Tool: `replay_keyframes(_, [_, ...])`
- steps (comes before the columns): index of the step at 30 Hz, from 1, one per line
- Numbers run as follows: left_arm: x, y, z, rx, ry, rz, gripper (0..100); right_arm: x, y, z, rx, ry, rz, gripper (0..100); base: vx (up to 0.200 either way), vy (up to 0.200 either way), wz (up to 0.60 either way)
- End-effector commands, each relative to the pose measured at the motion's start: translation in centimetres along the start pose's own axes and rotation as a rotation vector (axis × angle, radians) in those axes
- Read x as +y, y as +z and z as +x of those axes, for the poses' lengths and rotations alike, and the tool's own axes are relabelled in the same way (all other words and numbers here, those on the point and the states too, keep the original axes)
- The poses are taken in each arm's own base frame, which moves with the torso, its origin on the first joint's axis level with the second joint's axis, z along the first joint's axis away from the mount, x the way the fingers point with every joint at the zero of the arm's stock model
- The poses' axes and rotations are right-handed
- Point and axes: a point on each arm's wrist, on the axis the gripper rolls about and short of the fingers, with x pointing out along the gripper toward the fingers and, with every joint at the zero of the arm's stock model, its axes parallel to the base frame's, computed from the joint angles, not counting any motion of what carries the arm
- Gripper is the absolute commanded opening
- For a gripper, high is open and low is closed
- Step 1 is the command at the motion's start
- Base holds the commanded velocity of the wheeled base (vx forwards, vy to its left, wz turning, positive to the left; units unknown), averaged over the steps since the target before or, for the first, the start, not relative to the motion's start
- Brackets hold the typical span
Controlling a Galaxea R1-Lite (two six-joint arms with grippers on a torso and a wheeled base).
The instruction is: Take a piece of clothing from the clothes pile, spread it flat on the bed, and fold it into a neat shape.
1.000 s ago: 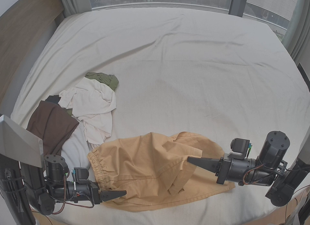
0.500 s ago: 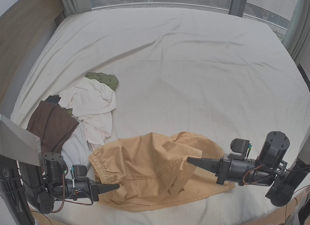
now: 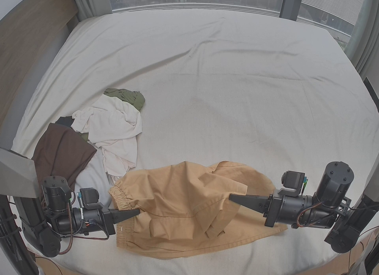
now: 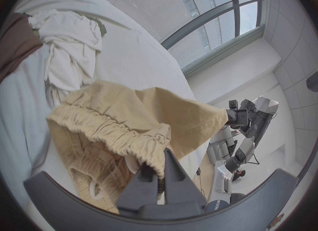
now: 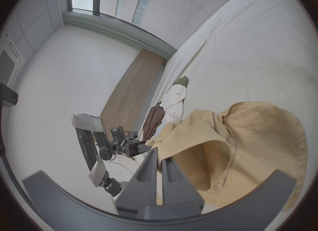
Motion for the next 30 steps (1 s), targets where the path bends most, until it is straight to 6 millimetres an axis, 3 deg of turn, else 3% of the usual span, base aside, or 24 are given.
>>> replay_keyframes(1, [-0.1,0.8,-0.3,-0.036,0.001,0.022,0,0.0,-0.2,0.0,0.007,-0.001,0.004,0,0.0,0.0,0.0])
replay_keyframes(7, [-0.2,0.8,-0.2,-0.032,-0.006,0.026,0,-0.4,-0.7,-0.4,0.045,0.003,0.02,0,0.0,0.0,0.0])
replay_keyframes(13, [-0.3,0.7,-0.2,-0.031,-0.007,0.027,0,-3.3,-0.8,-0.5,0.074,-0.05,0.064,0,0.0,0.0,0.0])
replay_keyframes(16, [-0.3,0.7,-0.2,-0.031,-0.007,0.027,0,-3.6,-0.6,-0.6,0.082,-0.034,0.07,0,0.0,0.0,0.0])
replay_keyframes(17, [-0.2,0.7,-0.2,-0.031,-0.006,0.027,0,-3.6,-0.6,-0.6,0.086,-0.028,0.071,100,0.0,0.0,0.0])
replay_keyframes(30, [-0.2,0.7,-0.2,-0.031,-0.006,0.031,0,-3.1,0.3,0.8,0.058,0.023,0.041,100,0.0,0.0,0.0])
